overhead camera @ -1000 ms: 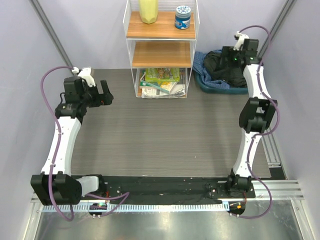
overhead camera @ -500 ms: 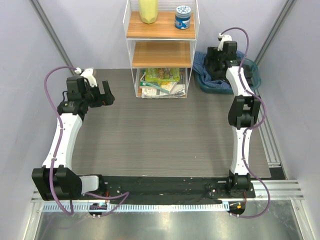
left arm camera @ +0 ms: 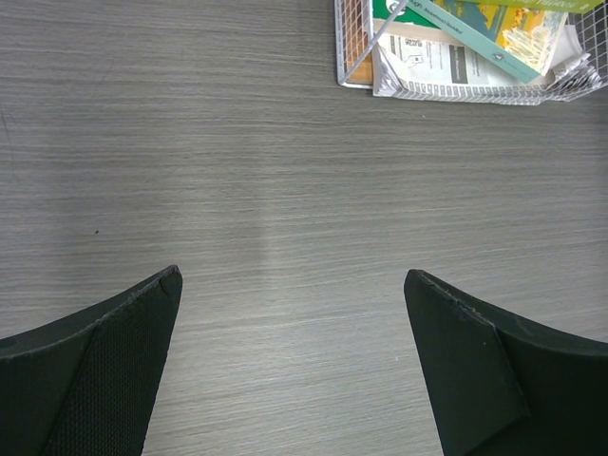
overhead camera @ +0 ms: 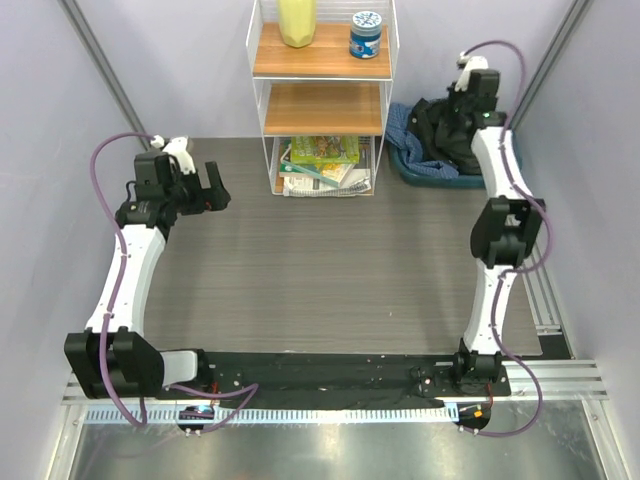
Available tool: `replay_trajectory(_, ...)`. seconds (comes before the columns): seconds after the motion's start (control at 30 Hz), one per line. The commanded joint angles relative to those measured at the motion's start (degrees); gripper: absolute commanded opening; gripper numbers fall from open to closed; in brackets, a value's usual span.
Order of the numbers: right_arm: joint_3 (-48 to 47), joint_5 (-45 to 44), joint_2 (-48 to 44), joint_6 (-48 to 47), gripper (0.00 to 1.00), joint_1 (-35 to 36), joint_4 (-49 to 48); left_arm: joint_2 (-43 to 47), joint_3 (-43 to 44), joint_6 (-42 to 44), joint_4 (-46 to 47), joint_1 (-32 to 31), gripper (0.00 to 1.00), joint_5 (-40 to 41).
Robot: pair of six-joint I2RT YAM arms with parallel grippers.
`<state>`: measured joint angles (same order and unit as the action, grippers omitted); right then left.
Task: Fold and stack the long sleeve shirts
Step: Grab the shirt from the pile
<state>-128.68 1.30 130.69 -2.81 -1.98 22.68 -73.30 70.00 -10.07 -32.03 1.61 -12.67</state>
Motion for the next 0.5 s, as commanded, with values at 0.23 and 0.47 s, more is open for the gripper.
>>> replay_trajectory(0.23,0.0,23.1,-42.9,8.4,0.01,0.7,0.4,9.5,2.2,-6.2,1.7,0.4,1.00,-1.8)
replay_trajectory(0.47,-0.9,30.7,-51.8,26.7,0.01,4.7,-13.4,12.8,3.0,-11.4,2.2,0.5,1.00,3.1)
